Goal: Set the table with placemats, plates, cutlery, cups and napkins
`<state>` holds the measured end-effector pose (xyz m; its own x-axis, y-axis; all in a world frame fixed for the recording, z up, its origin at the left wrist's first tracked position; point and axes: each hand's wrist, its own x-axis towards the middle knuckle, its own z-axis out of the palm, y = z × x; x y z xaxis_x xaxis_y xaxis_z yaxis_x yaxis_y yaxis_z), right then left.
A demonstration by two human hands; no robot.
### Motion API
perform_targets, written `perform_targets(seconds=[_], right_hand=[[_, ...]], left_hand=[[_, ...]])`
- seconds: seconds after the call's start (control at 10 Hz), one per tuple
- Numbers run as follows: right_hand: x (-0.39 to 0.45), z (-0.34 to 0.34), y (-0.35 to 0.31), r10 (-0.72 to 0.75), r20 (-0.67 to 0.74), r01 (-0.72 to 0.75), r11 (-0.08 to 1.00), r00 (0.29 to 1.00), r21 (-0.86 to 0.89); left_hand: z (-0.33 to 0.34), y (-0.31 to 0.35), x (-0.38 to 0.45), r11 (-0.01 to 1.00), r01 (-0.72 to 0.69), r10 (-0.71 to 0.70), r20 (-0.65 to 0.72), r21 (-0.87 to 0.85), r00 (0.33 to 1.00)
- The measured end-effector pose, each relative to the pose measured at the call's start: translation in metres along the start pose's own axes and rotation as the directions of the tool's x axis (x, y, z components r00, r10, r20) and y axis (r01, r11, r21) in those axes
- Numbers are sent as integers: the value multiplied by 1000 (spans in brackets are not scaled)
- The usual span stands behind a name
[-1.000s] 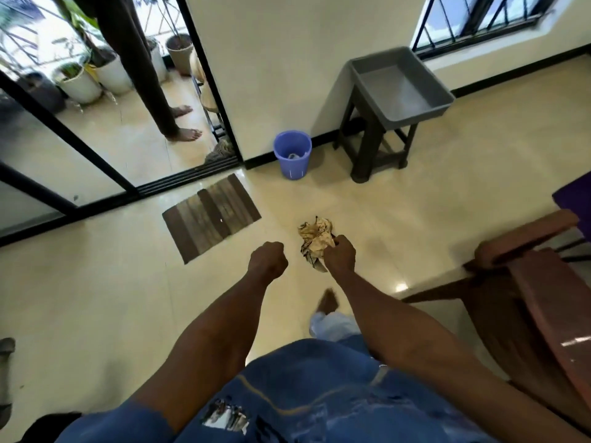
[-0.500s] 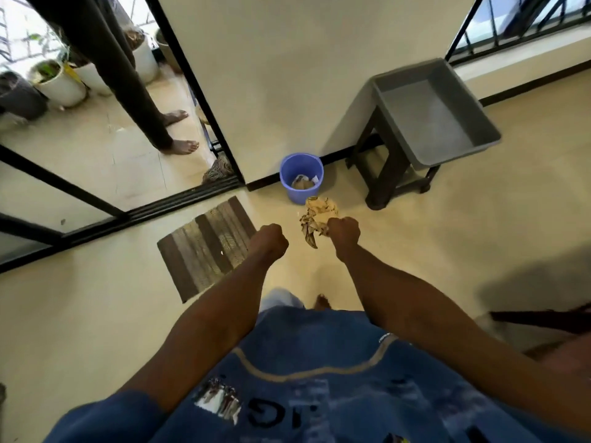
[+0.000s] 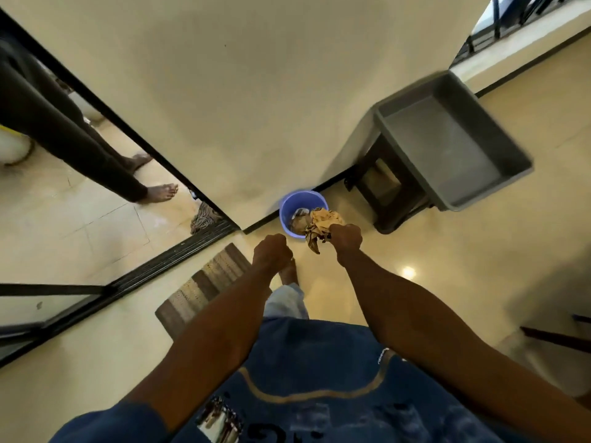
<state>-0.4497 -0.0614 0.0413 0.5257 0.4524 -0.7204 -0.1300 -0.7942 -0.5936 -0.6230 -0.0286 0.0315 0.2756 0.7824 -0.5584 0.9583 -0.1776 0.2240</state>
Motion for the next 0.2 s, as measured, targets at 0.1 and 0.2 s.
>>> perform_targets(seconds=[0.1,0.2], right_hand=[[13,23,-34,41,42,-42,999,998,9],[25,45,-65,75,45,-75,997,996,1]], left_hand=[[-25,-20,42,998,-38,37,15,40,999],[-45,-38,78,995,-86,83,55,47,995]])
